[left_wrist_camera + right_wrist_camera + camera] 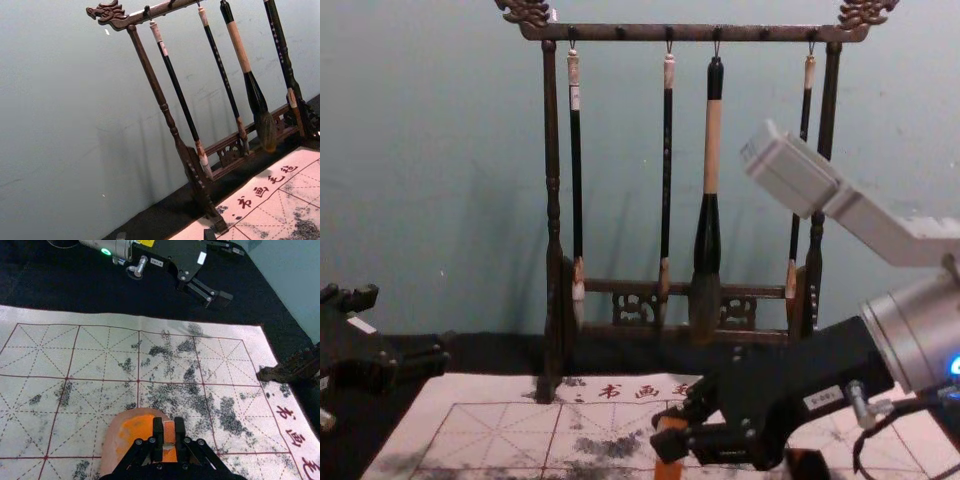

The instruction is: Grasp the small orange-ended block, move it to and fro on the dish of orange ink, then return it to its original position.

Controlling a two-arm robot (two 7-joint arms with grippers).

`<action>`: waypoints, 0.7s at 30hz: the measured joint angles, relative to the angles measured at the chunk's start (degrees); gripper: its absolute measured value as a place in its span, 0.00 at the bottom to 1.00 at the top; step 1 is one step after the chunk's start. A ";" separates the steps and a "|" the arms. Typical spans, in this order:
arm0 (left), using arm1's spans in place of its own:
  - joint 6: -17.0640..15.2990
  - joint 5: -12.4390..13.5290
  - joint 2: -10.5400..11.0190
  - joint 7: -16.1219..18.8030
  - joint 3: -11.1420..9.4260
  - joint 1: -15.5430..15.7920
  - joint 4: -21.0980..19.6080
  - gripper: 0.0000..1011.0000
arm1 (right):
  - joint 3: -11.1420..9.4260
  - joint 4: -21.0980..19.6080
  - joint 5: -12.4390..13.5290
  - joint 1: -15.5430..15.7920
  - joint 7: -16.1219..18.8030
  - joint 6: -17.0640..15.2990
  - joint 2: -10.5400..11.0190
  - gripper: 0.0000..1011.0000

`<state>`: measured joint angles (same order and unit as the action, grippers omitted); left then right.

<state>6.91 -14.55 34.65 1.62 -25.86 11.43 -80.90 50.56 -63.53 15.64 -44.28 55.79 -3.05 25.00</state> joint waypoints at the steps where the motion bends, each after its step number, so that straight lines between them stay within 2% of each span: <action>1: 0.00 0.00 0.00 0.00 0.00 0.00 0.00 0.99 | 0.04 0.12 -0.15 -0.04 -0.10 0.06 -0.08 0.13; 21: 0.00 0.00 0.00 0.00 0.00 0.00 0.00 0.99 | 0.04 0.67 -0.90 -0.05 -0.02 0.37 -0.20 0.13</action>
<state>6.91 -14.55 34.65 1.62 -25.86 11.43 -80.90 50.61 -62.86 14.74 -44.33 55.77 -2.68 24.80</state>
